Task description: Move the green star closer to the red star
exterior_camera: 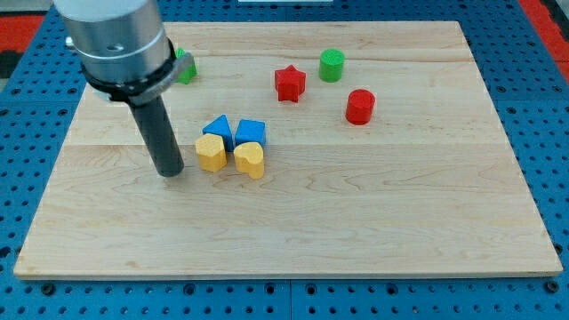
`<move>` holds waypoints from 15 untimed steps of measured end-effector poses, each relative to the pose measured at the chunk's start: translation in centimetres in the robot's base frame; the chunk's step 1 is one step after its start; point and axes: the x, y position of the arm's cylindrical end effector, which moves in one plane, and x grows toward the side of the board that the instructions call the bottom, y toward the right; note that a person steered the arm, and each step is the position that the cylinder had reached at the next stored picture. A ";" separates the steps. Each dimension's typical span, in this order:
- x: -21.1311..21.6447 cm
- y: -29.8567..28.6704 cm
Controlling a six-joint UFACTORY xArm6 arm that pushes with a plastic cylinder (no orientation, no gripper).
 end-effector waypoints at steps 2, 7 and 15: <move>-6.1 -0.7; -19.5 -2.9; -15.6 10.7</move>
